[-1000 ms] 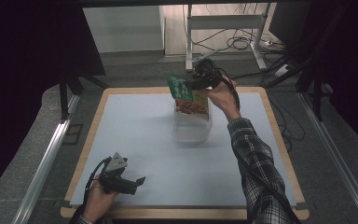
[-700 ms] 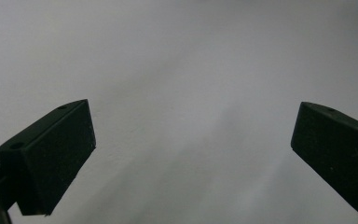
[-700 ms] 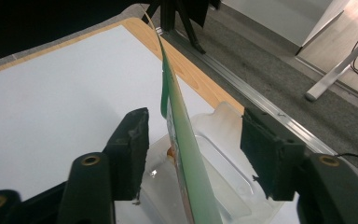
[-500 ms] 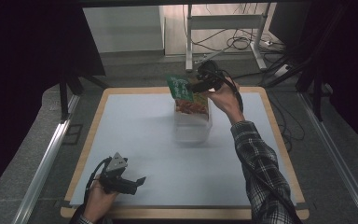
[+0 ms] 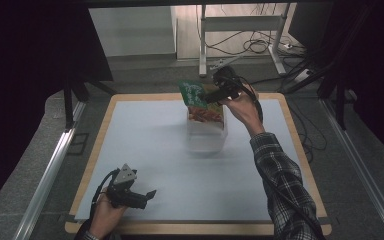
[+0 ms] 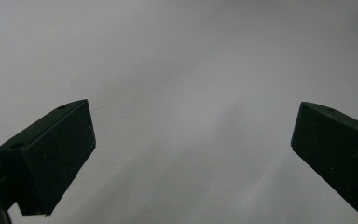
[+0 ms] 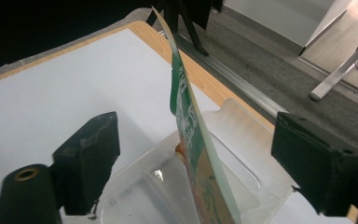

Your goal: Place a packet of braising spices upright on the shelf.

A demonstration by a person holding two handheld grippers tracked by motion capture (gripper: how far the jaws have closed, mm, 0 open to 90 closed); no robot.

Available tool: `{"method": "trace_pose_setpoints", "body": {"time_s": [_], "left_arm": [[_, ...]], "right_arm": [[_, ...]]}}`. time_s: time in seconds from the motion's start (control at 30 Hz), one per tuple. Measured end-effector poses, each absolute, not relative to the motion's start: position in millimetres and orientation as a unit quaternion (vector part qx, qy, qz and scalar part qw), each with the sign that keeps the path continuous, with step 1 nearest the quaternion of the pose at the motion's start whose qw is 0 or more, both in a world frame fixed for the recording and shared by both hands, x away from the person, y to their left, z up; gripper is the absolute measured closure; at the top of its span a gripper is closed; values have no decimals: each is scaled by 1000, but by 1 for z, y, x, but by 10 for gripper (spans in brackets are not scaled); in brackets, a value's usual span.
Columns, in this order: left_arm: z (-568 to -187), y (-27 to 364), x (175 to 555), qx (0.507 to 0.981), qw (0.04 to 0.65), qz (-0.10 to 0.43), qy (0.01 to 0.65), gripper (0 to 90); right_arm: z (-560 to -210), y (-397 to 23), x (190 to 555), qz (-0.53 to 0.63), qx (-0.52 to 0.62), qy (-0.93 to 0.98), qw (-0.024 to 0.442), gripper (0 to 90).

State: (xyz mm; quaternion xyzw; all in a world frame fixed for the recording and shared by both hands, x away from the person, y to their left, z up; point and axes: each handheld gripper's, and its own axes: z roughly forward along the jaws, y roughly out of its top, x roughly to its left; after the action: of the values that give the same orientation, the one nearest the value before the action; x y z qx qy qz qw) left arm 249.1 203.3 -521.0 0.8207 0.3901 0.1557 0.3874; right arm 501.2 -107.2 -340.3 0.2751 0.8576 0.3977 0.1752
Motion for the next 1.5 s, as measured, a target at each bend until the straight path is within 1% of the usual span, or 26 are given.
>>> {"method": "trace_pose_setpoints", "body": {"time_s": [0.03,0.3,1.03,1.37,1.5], "left_arm": [[-521,203,249,821,387,156,390,0],[-521,202,248,821,386,159,389,0],[-522,201,247,825,382,159,386,0],[-522,201,247,825,382,159,385,0],[-522,201,247,824,384,159,386,0]], "right_arm": [[-340,-108,499,403,274,856,174,122],[-342,-110,493,404,275,856,172,76],[-357,-125,478,403,274,858,162,17],[-359,-134,471,408,275,854,165,17],[-360,-139,466,417,276,851,159,12]]}}
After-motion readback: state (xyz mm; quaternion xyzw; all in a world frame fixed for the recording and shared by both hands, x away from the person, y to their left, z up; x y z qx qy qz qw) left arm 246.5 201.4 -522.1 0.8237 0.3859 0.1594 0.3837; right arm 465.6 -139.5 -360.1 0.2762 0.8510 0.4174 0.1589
